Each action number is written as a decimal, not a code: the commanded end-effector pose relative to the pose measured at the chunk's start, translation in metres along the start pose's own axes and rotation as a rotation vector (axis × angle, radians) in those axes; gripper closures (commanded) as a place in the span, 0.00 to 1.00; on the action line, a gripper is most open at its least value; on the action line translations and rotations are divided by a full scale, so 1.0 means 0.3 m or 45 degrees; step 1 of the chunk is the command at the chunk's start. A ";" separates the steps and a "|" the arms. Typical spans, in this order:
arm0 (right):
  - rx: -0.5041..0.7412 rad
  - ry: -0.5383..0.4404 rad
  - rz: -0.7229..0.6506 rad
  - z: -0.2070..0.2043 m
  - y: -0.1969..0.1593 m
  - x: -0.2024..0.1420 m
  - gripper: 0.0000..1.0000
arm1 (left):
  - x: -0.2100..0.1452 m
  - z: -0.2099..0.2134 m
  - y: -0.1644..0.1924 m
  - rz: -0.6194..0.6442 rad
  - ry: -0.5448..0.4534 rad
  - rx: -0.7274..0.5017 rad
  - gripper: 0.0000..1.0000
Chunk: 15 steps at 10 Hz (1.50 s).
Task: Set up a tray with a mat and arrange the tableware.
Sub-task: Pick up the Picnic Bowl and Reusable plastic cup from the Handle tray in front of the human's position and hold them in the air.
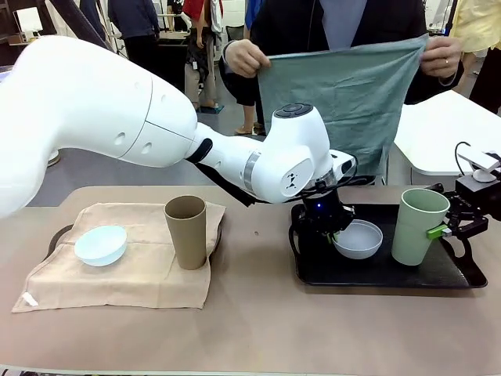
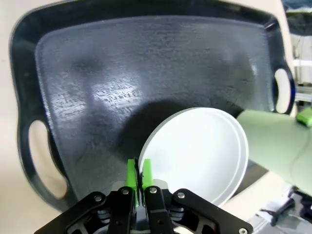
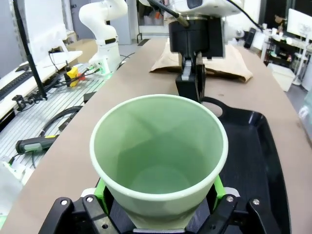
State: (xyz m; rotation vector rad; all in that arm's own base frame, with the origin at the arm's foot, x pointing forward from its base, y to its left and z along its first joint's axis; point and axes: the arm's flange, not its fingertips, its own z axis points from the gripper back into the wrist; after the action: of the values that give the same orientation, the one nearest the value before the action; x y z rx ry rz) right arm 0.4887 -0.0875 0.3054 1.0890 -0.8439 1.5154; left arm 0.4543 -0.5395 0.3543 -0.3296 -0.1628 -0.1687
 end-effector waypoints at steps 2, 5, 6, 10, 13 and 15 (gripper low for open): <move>-0.074 -0.048 -0.079 -0.005 -0.155 -0.189 0.19 | -0.138 0.430 0.008 0.055 0.016 -0.033 1.00; -0.174 0.051 0.045 0.010 -0.097 0.093 0.19 | -0.221 0.706 -0.093 0.030 -0.089 0.037 1.00; -0.069 -0.094 -0.009 0.031 -0.130 -0.068 0.19 | -0.165 0.587 -0.082 0.023 -0.036 -0.039 1.00; -0.088 -0.063 -0.003 0.029 -0.122 -0.047 0.11 | -0.165 0.587 -0.082 0.023 -0.036 -0.039 1.00; -0.143 0.035 0.057 0.061 0.089 0.232 0.11 | -0.184 0.686 -0.090 0.028 -0.055 0.012 0.96; -0.254 0.065 0.095 0.128 0.212 0.393 0.11 | -0.192 0.807 -0.134 -0.027 -0.096 0.041 0.96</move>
State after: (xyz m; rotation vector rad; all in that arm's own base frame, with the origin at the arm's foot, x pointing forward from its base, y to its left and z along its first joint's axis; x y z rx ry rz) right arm 0.4551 -0.0980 0.4136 0.9417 -0.9879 1.5114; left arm 0.3642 -0.4899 0.5685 -0.3330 -0.2140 -0.1624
